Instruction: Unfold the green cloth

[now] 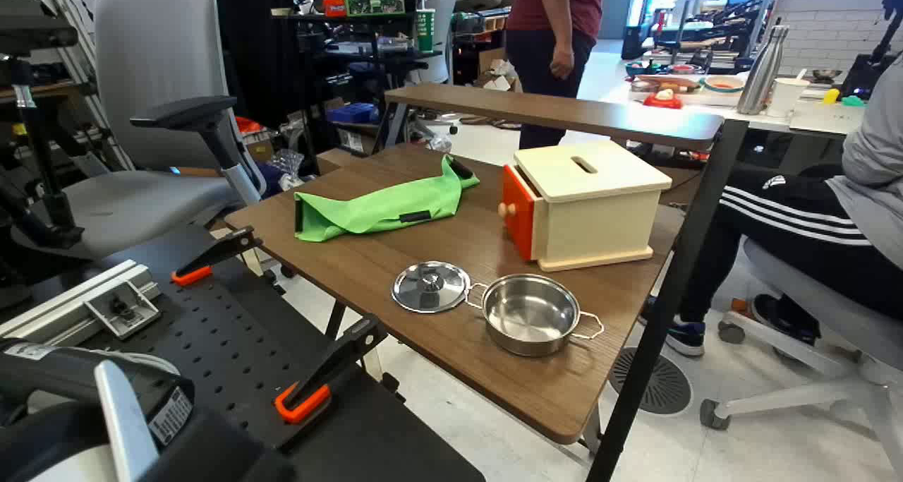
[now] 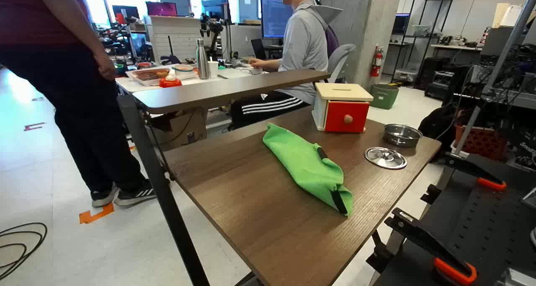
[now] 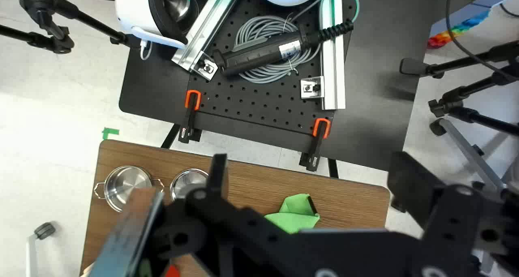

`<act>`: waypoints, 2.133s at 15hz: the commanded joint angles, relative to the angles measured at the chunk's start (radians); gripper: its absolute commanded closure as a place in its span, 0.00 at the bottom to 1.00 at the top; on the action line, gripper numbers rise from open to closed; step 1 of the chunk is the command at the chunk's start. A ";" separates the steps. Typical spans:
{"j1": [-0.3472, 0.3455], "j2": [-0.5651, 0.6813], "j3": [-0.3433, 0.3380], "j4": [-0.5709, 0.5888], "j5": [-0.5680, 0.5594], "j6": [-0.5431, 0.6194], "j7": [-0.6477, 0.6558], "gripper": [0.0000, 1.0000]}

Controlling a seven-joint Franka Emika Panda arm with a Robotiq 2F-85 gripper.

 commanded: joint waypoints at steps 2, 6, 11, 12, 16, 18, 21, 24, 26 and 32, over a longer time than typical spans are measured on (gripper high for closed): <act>0.016 0.003 -0.013 -0.006 -0.010 0.013 0.009 0.00; 0.012 0.018 -0.011 -0.030 -0.021 0.053 0.017 0.00; 0.005 0.077 -0.014 -0.069 -0.042 0.185 0.021 0.00; 0.003 0.095 -0.017 -0.073 -0.049 0.218 0.019 0.00; -0.005 0.183 -0.039 -0.081 -0.054 0.343 0.002 0.00; -0.007 0.221 -0.048 -0.096 -0.055 0.416 -0.006 0.00; -0.008 0.261 -0.056 -0.138 -0.053 0.547 -0.017 0.00; -0.007 0.290 -0.059 -0.192 -0.051 0.699 -0.020 0.00; -0.010 0.309 -0.058 -0.226 -0.061 0.804 -0.015 0.00; -0.018 0.403 -0.061 -0.277 -0.078 1.056 -0.003 0.00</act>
